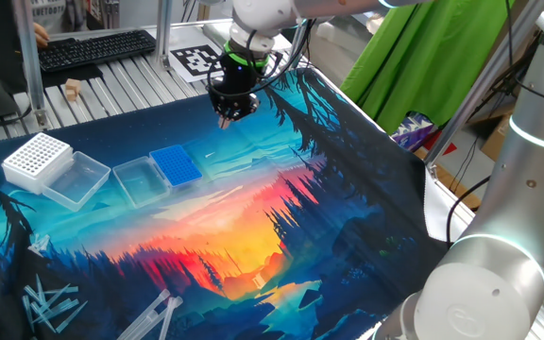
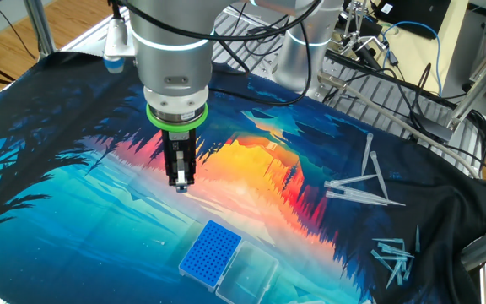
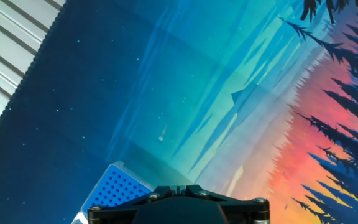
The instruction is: Insert a small pipette tip into the holder for small pipette tips
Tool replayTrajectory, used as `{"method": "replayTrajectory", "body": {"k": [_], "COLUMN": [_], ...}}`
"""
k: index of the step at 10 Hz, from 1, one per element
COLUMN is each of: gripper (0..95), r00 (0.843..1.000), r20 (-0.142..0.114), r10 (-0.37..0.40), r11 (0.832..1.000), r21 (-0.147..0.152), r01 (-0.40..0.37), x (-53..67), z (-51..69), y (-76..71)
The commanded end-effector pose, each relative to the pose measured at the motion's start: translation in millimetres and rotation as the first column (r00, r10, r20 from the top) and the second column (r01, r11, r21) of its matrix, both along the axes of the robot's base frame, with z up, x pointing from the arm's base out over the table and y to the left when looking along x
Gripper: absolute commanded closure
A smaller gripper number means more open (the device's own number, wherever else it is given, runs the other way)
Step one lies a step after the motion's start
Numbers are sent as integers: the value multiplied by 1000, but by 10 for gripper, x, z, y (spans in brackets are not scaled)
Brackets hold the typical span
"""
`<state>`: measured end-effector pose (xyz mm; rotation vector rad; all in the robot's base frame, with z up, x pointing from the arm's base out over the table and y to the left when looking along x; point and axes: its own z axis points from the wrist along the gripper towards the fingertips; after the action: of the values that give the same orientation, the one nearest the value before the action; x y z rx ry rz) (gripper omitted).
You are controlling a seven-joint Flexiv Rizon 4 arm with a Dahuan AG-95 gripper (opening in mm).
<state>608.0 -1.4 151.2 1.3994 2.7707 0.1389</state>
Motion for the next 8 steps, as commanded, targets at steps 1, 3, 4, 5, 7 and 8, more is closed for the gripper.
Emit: {"method": "replayTrajectory", "body": {"k": [1, 3, 4, 5, 7, 8], "gripper": [950, 950, 950, 950, 950, 950], "r00": [998, 986, 977, 961, 902, 884], "r20": [-5, -8, -11, -17, -33, -37], "r10": [-67, -166, -213, -277, -431, -466], "r11": [998, 986, 977, 960, 902, 883], "r21": [3, 13, 17, 20, 30, 32], "r01": [67, 167, 213, 278, 432, 467], "x": [3, 4, 4, 4, 3, 3], "z": [6, 8, 9, 9, 12, 14], "y": [-1, 3, 4, 4, 13, 17]}}
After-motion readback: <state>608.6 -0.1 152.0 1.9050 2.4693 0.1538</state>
